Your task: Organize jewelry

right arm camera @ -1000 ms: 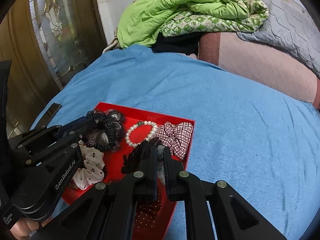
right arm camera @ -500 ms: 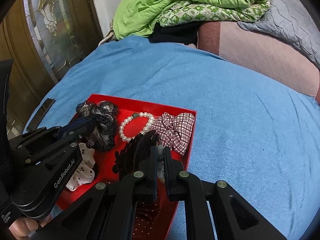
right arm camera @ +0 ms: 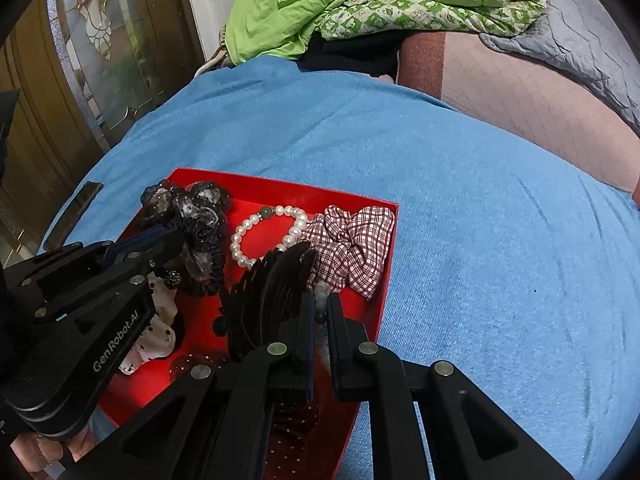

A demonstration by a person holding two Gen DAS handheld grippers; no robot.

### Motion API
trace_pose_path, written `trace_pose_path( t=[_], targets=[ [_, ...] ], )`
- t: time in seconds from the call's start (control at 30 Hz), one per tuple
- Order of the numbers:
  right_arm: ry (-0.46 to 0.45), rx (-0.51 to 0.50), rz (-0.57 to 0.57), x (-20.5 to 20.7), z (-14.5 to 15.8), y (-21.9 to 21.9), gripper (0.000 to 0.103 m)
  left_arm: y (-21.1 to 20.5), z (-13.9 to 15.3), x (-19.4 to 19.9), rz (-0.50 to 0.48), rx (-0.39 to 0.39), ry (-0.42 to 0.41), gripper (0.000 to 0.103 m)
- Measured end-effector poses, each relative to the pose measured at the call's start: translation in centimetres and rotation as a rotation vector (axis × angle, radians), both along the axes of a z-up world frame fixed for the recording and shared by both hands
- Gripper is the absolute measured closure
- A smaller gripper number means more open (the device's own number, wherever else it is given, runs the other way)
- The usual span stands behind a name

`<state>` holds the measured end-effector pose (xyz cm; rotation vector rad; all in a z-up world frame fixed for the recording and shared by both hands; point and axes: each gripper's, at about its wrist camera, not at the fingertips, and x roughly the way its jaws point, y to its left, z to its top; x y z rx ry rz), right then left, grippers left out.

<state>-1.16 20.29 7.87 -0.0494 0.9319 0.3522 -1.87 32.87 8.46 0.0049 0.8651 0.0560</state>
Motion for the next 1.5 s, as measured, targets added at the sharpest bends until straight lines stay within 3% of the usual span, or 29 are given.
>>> trace_pose_path(
  t=[0.2,0.37,0.47,0.6,0.67,1.07,1.2,1.4,1.5],
  targets=[
    [0.008,-0.003,0.0,0.0,-0.4,0.0,0.095,-0.2,-0.4,-0.1,-0.009,0.006,0.018,0.094],
    [0.015,0.006,0.007,0.0,-0.6,0.0,0.095,-0.3,-0.3,-0.5,-0.004,0.012,0.007,0.057],
    [0.02,0.014,0.008,0.0,-0.5,-0.1,0.092,-0.3,0.1,-0.8,-0.008,0.017,-0.002,0.056],
    [-0.001,0.025,0.004,-0.4,0.0,-0.3,0.061,-0.3,0.5,-1.4,-0.003,0.017,-0.003,0.05],
    [-0.01,0.028,0.006,-0.7,0.3,-0.4,0.06,-0.2,0.8,-1.6,0.005,0.014,-0.005,0.045],
    [-0.046,0.04,-0.011,-3.9,2.7,-1.8,0.059,0.8,3.4,-5.6,0.053,-0.025,-0.038,0.039],
    [-0.061,0.035,-0.029,-5.7,3.4,-2.7,0.053,0.5,4.4,-7.5,0.059,-0.03,-0.072,0.038],
    [-0.093,0.016,-0.06,-9.2,4.4,-4.1,0.043,-0.7,6.2,-11.0,0.079,0.008,-0.172,0.028],
    [-0.098,0.01,-0.068,-10.6,4.6,-4.8,0.04,-1.3,7.3,-13.1,0.122,0.035,-0.24,0.013]
  ],
)
